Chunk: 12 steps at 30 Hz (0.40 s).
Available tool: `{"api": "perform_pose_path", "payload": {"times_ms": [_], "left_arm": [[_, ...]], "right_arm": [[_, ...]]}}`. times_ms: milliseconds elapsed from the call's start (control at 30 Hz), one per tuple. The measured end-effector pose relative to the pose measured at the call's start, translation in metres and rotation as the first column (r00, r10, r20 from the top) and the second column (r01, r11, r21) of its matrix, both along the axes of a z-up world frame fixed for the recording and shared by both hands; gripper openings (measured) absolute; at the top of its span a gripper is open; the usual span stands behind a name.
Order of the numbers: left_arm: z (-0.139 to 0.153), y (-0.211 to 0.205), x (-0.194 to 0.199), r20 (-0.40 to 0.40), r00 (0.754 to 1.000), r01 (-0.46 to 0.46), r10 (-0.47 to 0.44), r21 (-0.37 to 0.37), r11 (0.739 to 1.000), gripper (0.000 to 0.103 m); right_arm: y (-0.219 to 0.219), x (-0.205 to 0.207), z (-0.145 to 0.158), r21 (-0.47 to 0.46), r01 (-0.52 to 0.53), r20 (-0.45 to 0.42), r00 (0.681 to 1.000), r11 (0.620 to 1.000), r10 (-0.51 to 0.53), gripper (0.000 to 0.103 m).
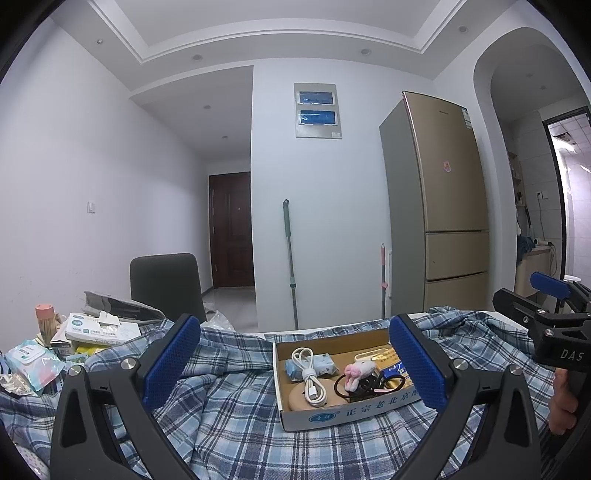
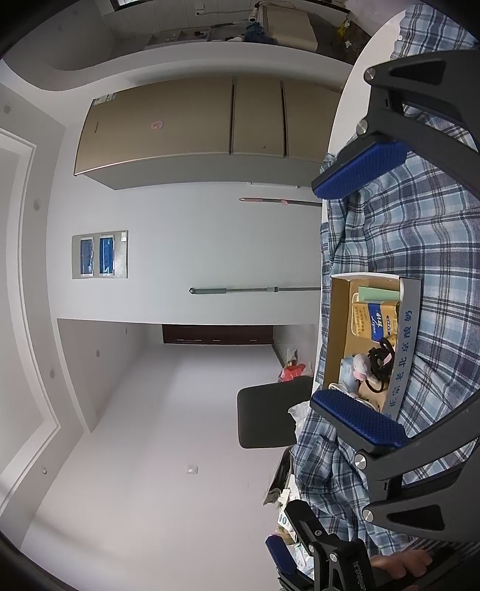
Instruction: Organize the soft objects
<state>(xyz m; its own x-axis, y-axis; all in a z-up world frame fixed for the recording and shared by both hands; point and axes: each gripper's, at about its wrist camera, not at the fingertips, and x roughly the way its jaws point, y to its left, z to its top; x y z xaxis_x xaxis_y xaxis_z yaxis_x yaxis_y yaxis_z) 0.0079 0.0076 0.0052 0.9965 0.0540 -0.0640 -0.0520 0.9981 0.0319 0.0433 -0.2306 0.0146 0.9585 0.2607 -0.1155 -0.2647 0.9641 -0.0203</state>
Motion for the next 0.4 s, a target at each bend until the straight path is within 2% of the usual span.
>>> {"api": "perform_pose_path", "payload": {"times_ms": [400], "left_arm": [[-0.0002, -0.0001, 0.0002, -0.002, 1.000, -0.001, 0.001, 0.000, 1.000, 0.103]], "right_arm": [[0.0003, -0.0020, 0.0016, -0.002, 0.001, 0.013, 1.000, 1.000, -0.001, 0.103]]}}
